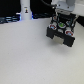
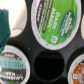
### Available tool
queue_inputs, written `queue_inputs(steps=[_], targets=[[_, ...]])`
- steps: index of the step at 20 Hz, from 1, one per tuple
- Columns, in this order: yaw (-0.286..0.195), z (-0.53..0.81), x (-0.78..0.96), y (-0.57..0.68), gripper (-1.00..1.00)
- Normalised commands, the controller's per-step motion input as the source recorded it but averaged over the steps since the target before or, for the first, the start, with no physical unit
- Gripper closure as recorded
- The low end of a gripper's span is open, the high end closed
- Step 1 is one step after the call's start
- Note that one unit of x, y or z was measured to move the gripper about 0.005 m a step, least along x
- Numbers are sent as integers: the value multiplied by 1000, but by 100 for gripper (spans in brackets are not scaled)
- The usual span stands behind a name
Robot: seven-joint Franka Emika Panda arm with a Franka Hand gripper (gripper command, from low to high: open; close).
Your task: Open the kcup holder, insert the kcup into the holder, and close the kcup holder
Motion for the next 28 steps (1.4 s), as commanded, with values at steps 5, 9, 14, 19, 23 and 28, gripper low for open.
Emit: queue_inputs(steps=[5,9,14,19,23,28], targets=[[97,390,262,-403,-100],[11,318,618,-485,-100],[0,233,687,-498,-100],[-2,168,738,-454,-100],[-4,93,824,-368,-100],[-8,4,832,-259,-100]])
